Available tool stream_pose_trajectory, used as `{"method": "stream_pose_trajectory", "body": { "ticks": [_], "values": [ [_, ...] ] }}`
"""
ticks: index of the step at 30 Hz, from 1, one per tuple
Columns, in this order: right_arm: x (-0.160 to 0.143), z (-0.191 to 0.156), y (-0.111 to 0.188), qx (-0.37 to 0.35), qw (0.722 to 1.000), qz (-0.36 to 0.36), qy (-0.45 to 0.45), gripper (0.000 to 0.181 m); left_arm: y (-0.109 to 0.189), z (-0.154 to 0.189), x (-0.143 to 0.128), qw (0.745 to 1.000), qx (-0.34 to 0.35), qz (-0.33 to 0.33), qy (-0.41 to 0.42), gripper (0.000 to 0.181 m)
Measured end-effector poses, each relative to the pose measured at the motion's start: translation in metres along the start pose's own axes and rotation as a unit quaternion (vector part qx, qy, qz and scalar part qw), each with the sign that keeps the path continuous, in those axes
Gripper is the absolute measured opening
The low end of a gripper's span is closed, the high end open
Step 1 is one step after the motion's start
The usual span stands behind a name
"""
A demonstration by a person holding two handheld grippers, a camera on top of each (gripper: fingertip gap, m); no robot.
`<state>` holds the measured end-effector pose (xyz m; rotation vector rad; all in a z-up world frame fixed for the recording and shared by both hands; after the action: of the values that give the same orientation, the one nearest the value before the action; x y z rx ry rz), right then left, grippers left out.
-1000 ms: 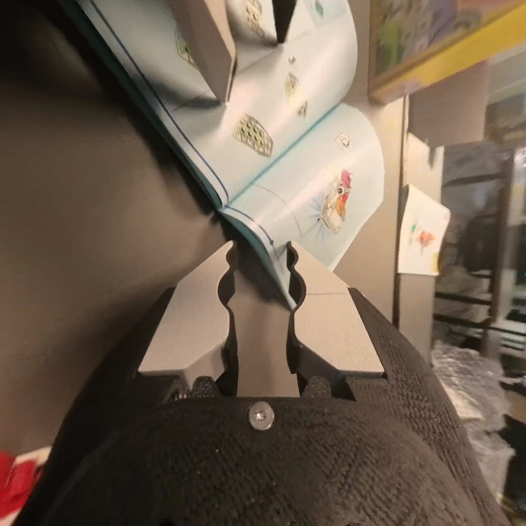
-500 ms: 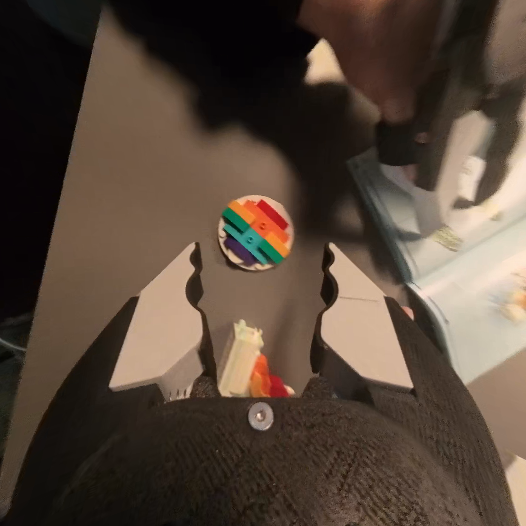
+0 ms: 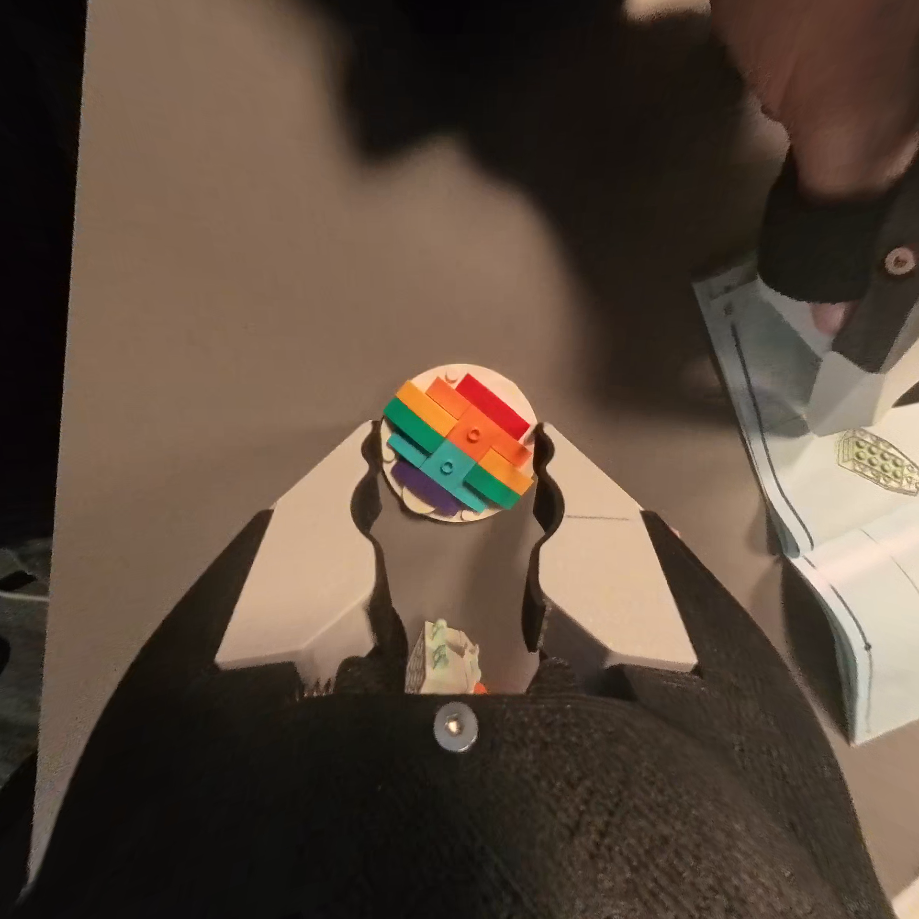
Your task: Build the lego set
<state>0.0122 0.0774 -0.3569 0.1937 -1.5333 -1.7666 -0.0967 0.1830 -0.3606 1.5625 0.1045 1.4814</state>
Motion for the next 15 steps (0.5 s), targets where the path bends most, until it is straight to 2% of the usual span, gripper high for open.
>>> {"method": "stream_pose_trajectory", "body": {
  "ticks": [3, 7, 12, 15],
  "values": [
    [-0.002, 0.004, 0.001, -0.005, 1.0, 0.002, 0.017, 0.057, 0.0, 0.006, -0.002, 1.0, -0.021, -0.005, -0.015, 0.012],
    [-0.007, 0.024, 0.009, -0.011, 1.0, 0.014, -0.008, 0.057, 0.002, 0.015, -0.006, 0.998, -0.058, -0.023, -0.033, 0.001],
    [-0.017, 0.077, 0.028, -0.067, 0.997, 0.019, -0.041, 0.056, 0.003, 0.037, -0.012, 0.988, -0.14, -0.04, -0.055, 0.0],
    [-0.025, 0.103, 0.023, -0.093, 0.994, 0.007, -0.052, 0.056, 0.004, 0.047, -0.015, 0.981, -0.163, -0.057, -0.087, 0.0]
  ]
}}
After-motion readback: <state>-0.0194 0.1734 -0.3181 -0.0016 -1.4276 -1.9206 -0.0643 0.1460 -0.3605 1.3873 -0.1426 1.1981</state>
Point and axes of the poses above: each gripper's, where its closed fingertips meet, y back along the fingers, x out of its top, z = x × y across the jaws, the point moved 2 cm from there along y, back along the fingers, and after that the axes turned 14 degrees about -x, right-handed, at the moved point
